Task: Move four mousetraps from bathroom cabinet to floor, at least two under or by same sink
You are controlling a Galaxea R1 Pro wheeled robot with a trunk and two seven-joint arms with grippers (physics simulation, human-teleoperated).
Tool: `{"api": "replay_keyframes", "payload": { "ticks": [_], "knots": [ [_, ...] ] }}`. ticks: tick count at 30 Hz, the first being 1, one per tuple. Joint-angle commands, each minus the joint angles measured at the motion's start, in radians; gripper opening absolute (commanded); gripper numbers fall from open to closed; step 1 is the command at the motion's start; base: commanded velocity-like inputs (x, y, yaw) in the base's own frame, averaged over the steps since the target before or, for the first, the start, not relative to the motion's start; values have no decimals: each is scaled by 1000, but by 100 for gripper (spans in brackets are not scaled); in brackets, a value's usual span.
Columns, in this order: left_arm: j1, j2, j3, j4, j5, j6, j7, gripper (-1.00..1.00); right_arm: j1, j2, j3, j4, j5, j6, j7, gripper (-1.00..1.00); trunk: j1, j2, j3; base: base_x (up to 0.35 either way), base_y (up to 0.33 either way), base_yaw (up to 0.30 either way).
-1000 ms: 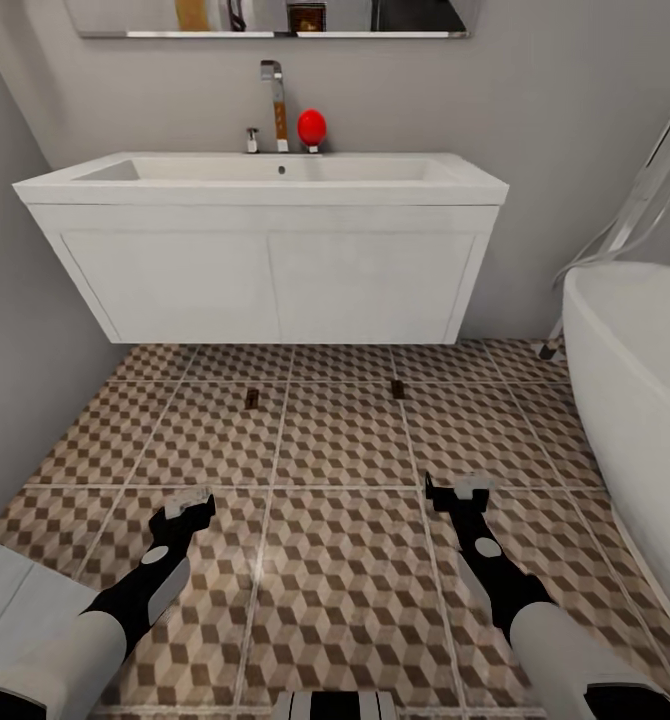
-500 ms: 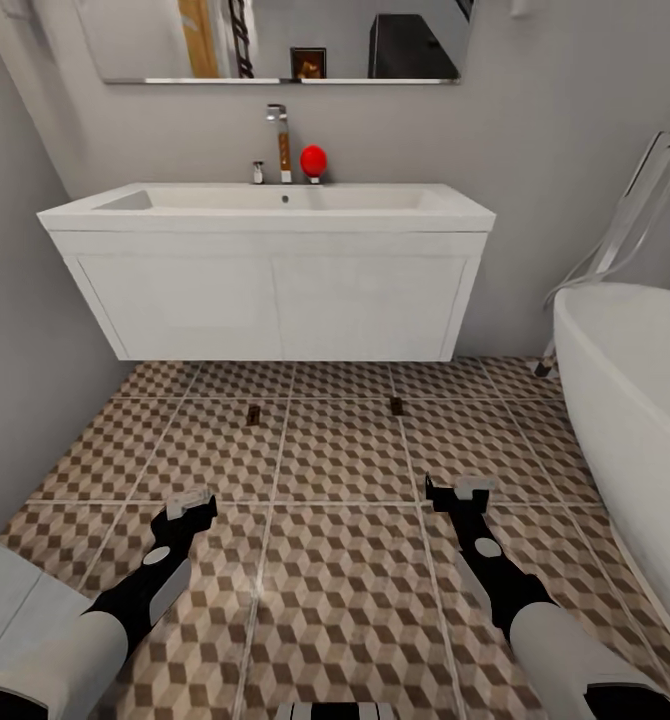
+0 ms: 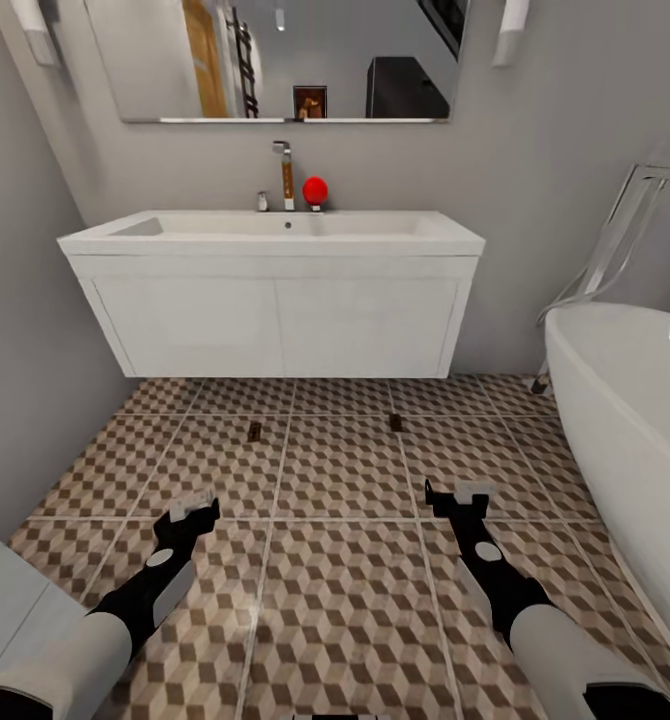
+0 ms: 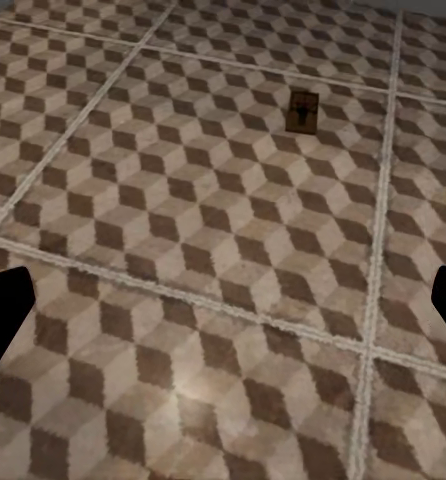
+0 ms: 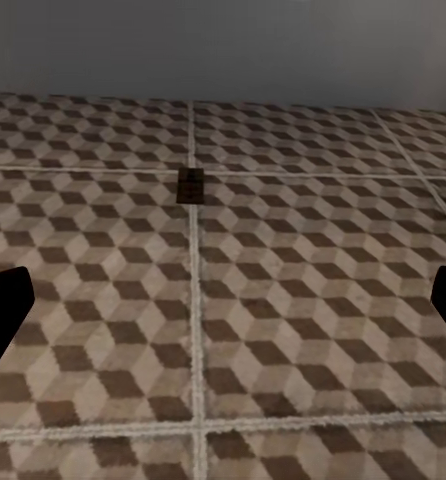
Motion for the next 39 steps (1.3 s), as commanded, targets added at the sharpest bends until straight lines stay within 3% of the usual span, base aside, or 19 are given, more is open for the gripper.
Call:
{"api": "replay_keyframes", "payload": {
  "ticks": [1, 13, 26, 39],
  "knots": [
    [-1, 1, -9, 0, 7, -3, 7, 100, -1, 0, 1, 4, 4, -2, -4, 100, -1, 0, 3, 0, 0, 0],
    [-1, -13, -9, 2, 7, -3, 7, 100, 1, 0, 2, 46, 5, -2, -3, 100, -6, 3, 50, 0, 0, 0],
    [-1, -14, -7, 7, 7, -5, 6, 100, 2, 0, 4, 197, 7, -3, 1, 100, -12, 6, 100, 0, 0, 0],
    [-1, -23, -8, 55, 11, -6, 5, 100, 5, 0, 4, 258, 8, -4, 1, 100, -18, 9, 150, 0, 0, 0]
  ]
}}
